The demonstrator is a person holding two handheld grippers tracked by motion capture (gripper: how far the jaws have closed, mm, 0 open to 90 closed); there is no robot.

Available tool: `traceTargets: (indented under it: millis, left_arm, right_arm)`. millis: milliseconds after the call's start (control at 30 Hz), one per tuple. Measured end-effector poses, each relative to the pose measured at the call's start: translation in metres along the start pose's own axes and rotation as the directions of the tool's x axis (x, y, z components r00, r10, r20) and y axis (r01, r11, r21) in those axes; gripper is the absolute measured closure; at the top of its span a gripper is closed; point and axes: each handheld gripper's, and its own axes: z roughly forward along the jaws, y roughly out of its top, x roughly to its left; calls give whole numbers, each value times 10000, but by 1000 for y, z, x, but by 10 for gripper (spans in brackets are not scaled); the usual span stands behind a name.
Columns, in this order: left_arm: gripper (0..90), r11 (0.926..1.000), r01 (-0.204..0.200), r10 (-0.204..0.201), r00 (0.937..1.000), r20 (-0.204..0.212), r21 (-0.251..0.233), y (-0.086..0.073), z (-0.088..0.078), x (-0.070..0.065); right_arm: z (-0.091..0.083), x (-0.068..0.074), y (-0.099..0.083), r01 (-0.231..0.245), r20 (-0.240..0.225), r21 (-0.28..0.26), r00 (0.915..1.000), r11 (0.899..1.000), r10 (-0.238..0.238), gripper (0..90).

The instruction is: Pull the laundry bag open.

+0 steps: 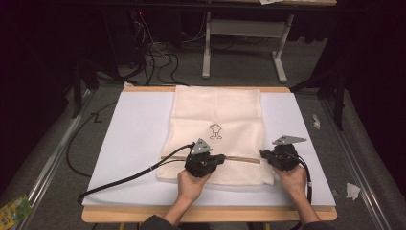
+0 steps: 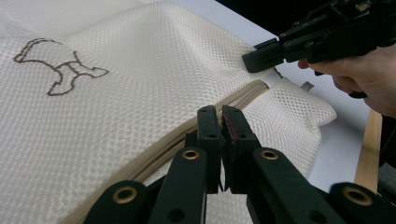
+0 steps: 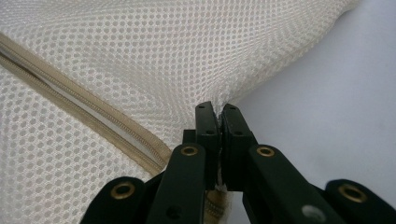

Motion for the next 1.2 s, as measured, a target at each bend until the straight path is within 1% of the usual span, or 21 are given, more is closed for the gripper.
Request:
traceTargets:
  millis: [100, 167, 200, 267, 367, 633, 767, 900, 967, 1100, 1200]
  left_arm:
    - [871, 10000, -23, 23, 10000, -2, -27, -1, -3, 1]
    - [870, 10000, -18, 18, 10000, -10, -45, -2, -4, 2]
    - [870, 10000, 7, -7, 10000, -21, -80, -2, -5, 3]
    - [871, 9999, 40, -40, 10000, -24, -127, -2, -7, 5]
    - [871, 9998, 73, -74, 10000, -61, -171, -2, -11, 7]
    - [870, 9999, -34, 32, 10000, -92, -162, -3, -16, 8]
    - [870, 9998, 66, -68, 9998, -164, -174, -3, -20, 11]
    - [870, 9998, 42, -46, 9998, -213, -185, -3, -24, 13]
    - [871, 9998, 65, -69, 9997, -217, -206, -3, -26, 14]
    - [870, 9999, 10, -15, 9996, -291, -164, -4, -29, 14]
    - [870, 9999, 41, -45, 9996, -275, -145, -3, -29, 16]
  right_arm:
    - [0, 1, 1, 62, 26, 33, 10000, 10000, -62, 886]
    - [0, 1, 1, 20, 5, 31, 10000, 10000, -20, 886]
    - [2, 1, 1, 79, 32, -25, 10000, 10000, -79, 886]
    - [3, 2, 1, 103, 83, 74, 9999, 9999, -104, 886]
    - [4, 2, 1, 153, 101, 27, 9998, 9999, -153, 885]
    - [4, 3, 0, 97, 29, -22, 9999, 10000, -97, 886]
    - [5, 3, 1, 129, 21, 3, 9999, 9999, -129, 886]
    - [4, 3, 1, 96, -20, -49, 10000, 9999, -96, 886]
    - [5, 4, 2, 202, 1, -41, 9998, 9998, -202, 885]
    - [6, 6, 2, 163, -10, -11, 9999, 9999, -163, 886]
    - [6, 7, 3, 270, 53, 50, 9996, 9996, -270, 885]
